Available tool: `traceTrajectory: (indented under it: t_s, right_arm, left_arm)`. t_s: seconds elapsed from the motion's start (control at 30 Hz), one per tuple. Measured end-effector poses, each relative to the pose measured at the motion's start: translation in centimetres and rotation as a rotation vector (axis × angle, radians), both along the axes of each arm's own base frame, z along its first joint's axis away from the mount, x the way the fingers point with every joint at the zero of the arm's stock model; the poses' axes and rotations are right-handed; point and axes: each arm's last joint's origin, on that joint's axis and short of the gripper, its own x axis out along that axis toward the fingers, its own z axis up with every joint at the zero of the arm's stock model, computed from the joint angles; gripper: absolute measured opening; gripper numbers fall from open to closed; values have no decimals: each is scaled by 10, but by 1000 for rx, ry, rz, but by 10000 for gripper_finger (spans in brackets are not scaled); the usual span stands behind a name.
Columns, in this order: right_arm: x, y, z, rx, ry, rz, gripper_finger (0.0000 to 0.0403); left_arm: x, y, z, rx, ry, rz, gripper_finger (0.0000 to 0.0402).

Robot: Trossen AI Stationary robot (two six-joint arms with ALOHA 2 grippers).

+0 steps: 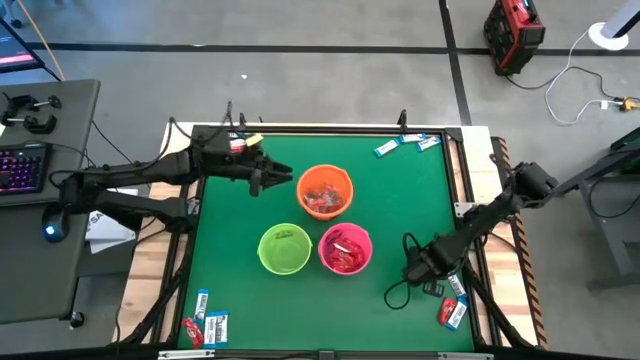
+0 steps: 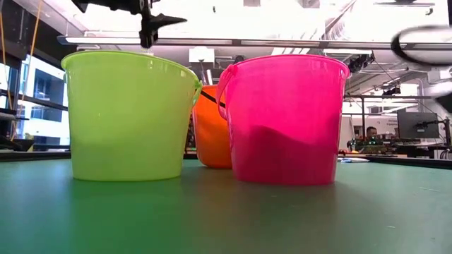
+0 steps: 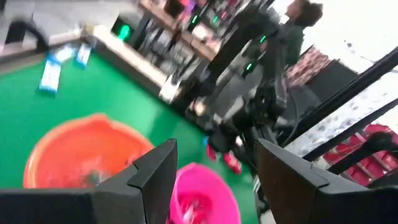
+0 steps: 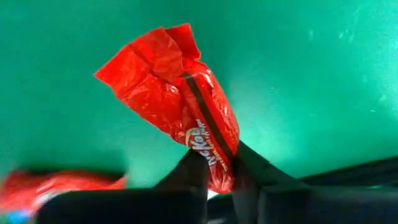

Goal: Sort candy by brand, put in halloween buckets
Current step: Put the red chocolate bar into the pink bucket

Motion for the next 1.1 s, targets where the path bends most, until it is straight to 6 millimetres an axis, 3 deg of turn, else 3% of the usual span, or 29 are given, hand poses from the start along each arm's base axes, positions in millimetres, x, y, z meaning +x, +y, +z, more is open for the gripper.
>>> traceTrajectory:
  t_s: [0.17,0.33,0.47,0.63,0.83,0.97,1.1]
  right_arm:
    - [24,10,59,-34,-202,29,44]
    - [70,16,123,-45,-688,62,31]
    - [103,9,155,-62,-1022,105,26]
    - [122,-10,149,-107,-1028,41,63]
    - [145,-20,124,-87,-945,26,157]
    - [150,-25,110,-94,-867,52,225]
    - [151,-35,112,-30,-847,-2,267]
  left_arm:
    - [-28,5,22,67,-114,77,204]
    - [-49,7,35,105,-182,141,204]
    - [-50,7,33,75,-161,139,204]
    - [-48,2,25,46,-93,98,204]
    - [-47,-2,23,36,-66,72,204]
    - [-46,-3,22,32,-59,69,204]
    - [-46,1,15,-66,16,178,204]
